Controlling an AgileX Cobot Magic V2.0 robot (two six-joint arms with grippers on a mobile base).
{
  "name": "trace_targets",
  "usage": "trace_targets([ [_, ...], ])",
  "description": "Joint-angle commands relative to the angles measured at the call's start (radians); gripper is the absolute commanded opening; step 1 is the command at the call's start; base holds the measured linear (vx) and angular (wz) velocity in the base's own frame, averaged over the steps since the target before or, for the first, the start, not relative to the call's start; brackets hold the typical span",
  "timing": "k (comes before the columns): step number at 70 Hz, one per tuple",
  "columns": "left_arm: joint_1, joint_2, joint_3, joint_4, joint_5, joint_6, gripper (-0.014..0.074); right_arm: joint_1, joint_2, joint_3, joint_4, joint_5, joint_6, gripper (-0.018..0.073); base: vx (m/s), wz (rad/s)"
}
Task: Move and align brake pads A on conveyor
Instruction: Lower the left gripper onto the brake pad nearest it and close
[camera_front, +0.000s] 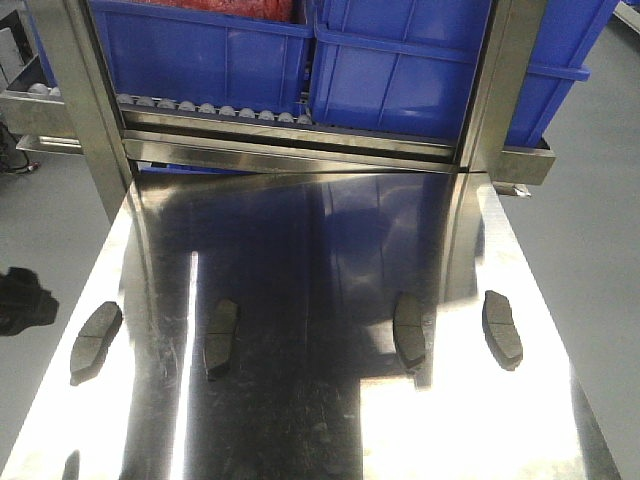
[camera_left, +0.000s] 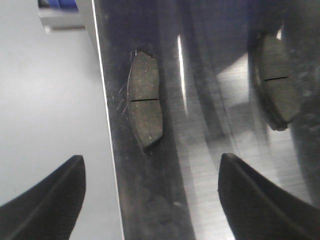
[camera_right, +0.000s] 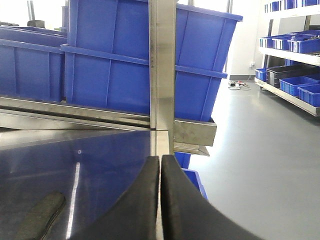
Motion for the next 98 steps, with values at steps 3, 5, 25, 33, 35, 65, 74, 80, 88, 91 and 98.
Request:
trace_targets([
  [3,-0.054,0.099,-0.101,0.023,0.001,0.002,0.0492,-0.007,-0.015,0.006,-0.007,-0.076,-0.006,-0.001,0.0,0.0],
  [5,-0.066,0.124,-0.109,0.023,0.001,-0.005,0.0487,-0.007,-0.015,0.006,-0.007,-0.076,-0.006,-0.001,0.0,0.0],
  [25,-0.084,0.359,-0.224,0.073,0.021,-0.127,0.0468,-0.007,-0.015,0.006,-0.007,-0.076,-0.006,-0.001,0.0,0.0],
  [33,-0.085,0.418,-0.267,0.07,0.037,-0.127,0.0468,-0.007,-0.015,0.006,-0.007,-0.076,-0.006,-0.001,0.0,0.0],
  [35,-0.085,0.43,-0.276,0.065,0.042,-0.127,0.0468,-0.007,-0.015,0.006,-0.007,-0.076,-0.006,-0.001,0.0,0.0],
  [65,-0.085,0.568,-0.379,0.065,0.102,-0.127,0.0468,-0.007,-0.015,0.006,-0.007,-0.076,-0.006,-0.001,0.0,0.0],
  [74,-0.085,0.595,-0.379,0.065,0.116,-0.127,0.0468,-0.007,-0.015,0.006,-0.007,-0.076,-0.006,-0.001,0.0,0.0],
  [80,-0.085,0.61,-0.379,0.065,0.126,-0.128,0.0468,-0.007,-0.015,0.006,-0.007,-0.076,-0.006,-0.001,0.0,0.0],
  [88,-0.085,0.622,-0.379,0.064,0.132,-0.129,0.0468,-0.007,-0.015,0.006,-0.007,-0.076,-0.006,-0.001,0.0,0.0],
  [91,-0.085,0.624,-0.379,0.064,0.134,-0.129,0.0465,-0.007,-0.015,0.006,-0.007,-0.076,-0.006,-0.001,0.0,0.0],
  [98,-0.086,0.628,-0.379,0.064,0.143,-0.129,0.0427,-0.007,-0.015,0.006,-0.007,-0.076,-0.006,-0.001,0.0,0.0],
])
